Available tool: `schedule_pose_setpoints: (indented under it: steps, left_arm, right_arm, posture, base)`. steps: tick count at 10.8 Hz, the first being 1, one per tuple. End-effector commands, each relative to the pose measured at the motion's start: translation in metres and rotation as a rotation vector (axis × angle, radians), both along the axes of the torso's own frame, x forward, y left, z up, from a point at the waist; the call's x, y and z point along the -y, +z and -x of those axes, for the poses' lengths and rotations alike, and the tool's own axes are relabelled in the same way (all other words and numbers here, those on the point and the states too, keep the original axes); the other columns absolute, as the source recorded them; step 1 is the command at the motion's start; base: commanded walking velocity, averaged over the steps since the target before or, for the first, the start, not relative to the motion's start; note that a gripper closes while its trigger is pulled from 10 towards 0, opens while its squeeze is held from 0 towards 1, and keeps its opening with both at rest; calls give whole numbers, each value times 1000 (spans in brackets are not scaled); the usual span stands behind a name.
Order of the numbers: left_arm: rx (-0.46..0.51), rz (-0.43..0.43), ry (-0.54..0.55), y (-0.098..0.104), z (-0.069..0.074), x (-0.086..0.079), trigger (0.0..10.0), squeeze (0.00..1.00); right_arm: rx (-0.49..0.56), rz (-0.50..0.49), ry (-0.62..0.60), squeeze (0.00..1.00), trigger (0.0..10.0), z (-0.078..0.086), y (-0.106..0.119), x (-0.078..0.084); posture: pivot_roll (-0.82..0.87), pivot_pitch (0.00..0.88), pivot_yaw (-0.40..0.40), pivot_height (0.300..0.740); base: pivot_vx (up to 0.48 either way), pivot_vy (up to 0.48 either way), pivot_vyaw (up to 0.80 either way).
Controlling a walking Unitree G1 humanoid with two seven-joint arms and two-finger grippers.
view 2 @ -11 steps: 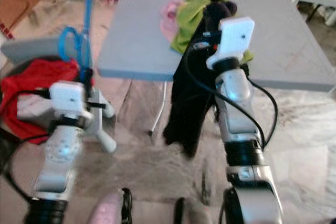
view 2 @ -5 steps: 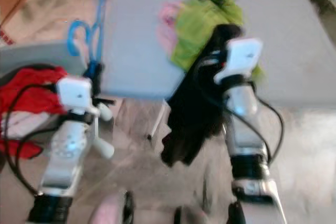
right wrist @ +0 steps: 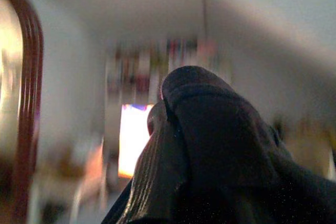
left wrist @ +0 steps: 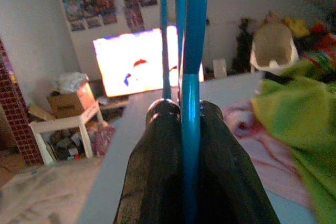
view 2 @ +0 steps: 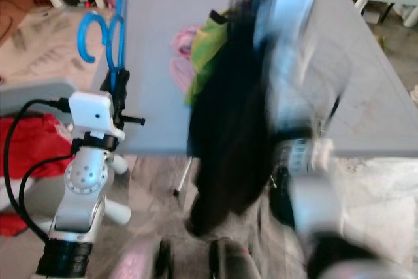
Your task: Hang hanger
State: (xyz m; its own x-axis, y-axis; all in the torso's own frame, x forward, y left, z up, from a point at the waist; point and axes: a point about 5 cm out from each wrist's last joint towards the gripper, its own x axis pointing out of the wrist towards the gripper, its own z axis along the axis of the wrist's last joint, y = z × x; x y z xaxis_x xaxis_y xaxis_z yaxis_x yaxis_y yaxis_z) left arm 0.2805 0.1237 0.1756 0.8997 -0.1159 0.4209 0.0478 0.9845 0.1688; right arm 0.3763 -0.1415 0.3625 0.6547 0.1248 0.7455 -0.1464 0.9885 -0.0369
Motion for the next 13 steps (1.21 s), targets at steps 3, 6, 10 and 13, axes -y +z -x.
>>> schedule_pose_setpoints:
  steps: [3, 6, 10, 13]
  left_arm:
    - [-75, -4, 34, -15, -1, -3, 10000, 0]
    - [-82, 12, 48, -18, 3, -1, 10000, 0]
    - [-86, 10, 44, -18, 2, 3, 10000, 0]
    - [-101, 9, 24, -21, 2, 8, 10000, 0]
  right_arm:
    - [227, -120, 81, 0, 10000, 12, 100, 1]
    - [316, -184, 139, 0, 10000, 22, 123, 6]
    - [-280, 312, 22, 0, 10000, -32, -63, -1]
    - [-414, 446, 179, 1000, 10000, -18, -117, 24]
  posture:
    - [73, 150, -42, 740]
    - [74, 156, -55, 740]
    - [68, 165, -57, 740]
    - [55, 168, -43, 740]
  base:
    - [231, 0, 0]
    - [0, 0, 0]
    - [0, 0, 0]
    - [0, 0, 0]
